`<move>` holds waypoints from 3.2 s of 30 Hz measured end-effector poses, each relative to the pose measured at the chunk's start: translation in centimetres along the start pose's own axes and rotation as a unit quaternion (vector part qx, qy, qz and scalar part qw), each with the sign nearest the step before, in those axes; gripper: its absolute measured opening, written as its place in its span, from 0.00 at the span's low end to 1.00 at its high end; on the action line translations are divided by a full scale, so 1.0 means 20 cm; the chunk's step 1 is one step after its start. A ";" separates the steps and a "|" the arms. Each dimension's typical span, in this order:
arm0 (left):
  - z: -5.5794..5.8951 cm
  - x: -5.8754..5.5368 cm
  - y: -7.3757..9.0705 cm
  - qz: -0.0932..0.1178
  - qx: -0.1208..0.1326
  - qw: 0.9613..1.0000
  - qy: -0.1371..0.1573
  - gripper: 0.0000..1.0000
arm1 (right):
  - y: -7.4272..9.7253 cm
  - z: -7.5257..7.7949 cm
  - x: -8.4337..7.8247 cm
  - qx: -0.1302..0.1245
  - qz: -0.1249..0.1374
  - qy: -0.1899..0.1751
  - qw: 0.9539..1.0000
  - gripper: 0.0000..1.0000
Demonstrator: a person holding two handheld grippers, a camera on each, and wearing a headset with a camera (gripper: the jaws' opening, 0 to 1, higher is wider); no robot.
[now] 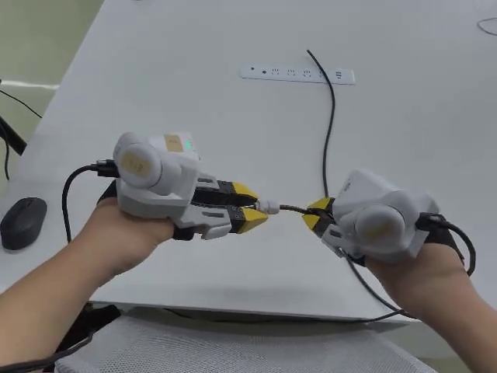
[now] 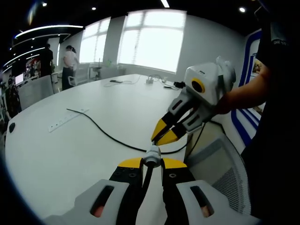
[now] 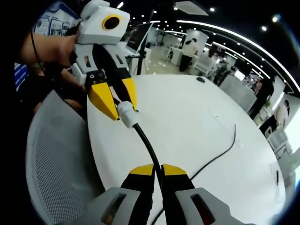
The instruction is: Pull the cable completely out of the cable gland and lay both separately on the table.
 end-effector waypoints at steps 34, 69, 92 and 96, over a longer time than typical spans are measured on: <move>0.01 0.00 0.00 0.004 -0.001 1.000 -0.004 0.15 | 0.01 0.14 -0.22 -0.090 -0.028 -0.079 0.992 0.03; 0.05 0.01 -0.04 -0.003 -0.011 1.000 -0.023 0.15 | 0.08 -0.14 0.20 -0.011 0.051 0.160 0.986 0.03; 0.04 0.02 -0.03 -0.002 -0.009 0.999 -0.033 0.15 | 0.06 -0.04 0.07 -0.021 0.036 0.008 0.999 0.01; 0.04 0.02 -0.03 -0.002 -0.009 0.999 -0.034 0.15 | 0.05 -0.03 0.04 -0.019 0.035 -0.023 0.999 0.01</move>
Point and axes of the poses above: the centre of the closed fingertips' face, and the gripper's own axes: y roughly backward along the fingers, z roughly to its right, x roughly out of its top, the point moved 4 cm from there along y, roughly backward along the fingers, and after that the axes turned 2 degrees about -y, right-handed, at the moved point
